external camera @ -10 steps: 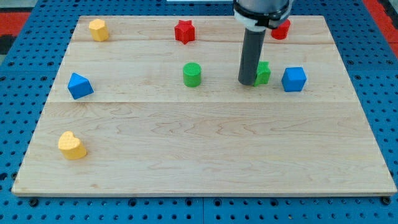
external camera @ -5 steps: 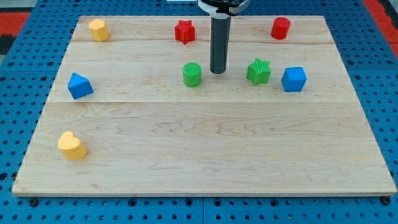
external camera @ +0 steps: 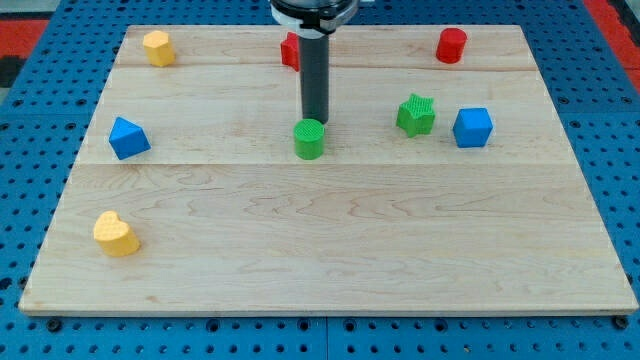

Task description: Move the green circle towards the bottom center

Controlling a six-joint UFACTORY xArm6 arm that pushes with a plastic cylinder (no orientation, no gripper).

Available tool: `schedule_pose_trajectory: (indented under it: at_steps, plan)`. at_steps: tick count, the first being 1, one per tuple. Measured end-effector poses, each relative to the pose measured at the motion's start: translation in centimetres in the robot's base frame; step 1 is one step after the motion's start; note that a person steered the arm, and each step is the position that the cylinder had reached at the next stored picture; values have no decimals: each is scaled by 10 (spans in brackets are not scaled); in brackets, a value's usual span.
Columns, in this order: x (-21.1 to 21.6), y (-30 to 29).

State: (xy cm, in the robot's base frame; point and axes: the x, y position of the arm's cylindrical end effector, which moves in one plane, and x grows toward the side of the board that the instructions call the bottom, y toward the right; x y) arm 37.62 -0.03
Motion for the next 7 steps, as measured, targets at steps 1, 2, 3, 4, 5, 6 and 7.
schedule_pose_trajectory:
  at_steps: [1,2,3,4,5,6,7]
  plan:
    - [29,19]
    - [60,8]
    - [16,5]
    - [-10,-15]
    - [2,-41]
    - [36,-37]
    - [67,-37]
